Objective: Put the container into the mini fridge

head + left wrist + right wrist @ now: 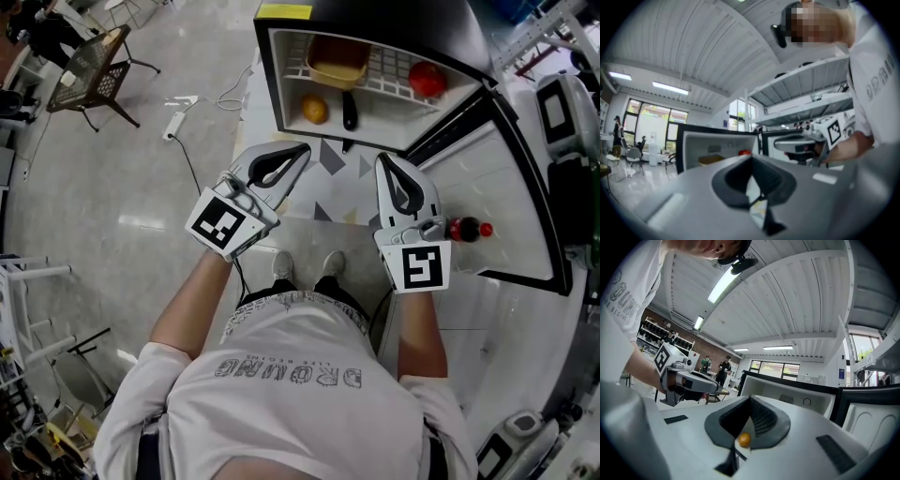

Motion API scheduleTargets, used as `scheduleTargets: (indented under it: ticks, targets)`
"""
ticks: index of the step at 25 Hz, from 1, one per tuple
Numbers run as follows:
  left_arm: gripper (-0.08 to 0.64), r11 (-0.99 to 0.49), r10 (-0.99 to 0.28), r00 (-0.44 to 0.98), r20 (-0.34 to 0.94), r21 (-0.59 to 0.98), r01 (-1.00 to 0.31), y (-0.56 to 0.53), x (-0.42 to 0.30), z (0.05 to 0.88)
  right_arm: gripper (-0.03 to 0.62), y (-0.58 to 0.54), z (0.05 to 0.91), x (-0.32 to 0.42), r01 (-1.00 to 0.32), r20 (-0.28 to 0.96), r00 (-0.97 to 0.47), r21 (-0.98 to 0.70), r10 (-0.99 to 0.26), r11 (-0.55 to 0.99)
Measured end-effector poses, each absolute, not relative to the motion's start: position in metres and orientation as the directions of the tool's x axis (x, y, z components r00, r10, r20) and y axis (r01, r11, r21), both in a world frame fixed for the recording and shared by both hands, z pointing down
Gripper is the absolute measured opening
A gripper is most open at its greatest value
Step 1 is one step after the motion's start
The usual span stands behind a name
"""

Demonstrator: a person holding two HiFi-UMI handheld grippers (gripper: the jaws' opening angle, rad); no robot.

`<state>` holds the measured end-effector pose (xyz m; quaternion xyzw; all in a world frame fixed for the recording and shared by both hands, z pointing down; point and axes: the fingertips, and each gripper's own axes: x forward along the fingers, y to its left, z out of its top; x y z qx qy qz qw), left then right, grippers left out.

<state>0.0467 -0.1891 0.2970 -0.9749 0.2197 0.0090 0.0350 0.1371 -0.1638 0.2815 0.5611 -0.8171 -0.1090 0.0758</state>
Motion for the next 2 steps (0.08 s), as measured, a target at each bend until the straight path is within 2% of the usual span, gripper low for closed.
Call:
scheduleTargets:
  ticks: [2]
  targets:
    - [0.006, -0.901, -0.428, 0.903, -0.034, -0.065, -0.429, -0.1886, 0.0489, 0.2977, 0.000, -0.1639, 0.2829, 0.1400, -0.901, 0.002, -0.359, 0.260, -0.933, 0.347]
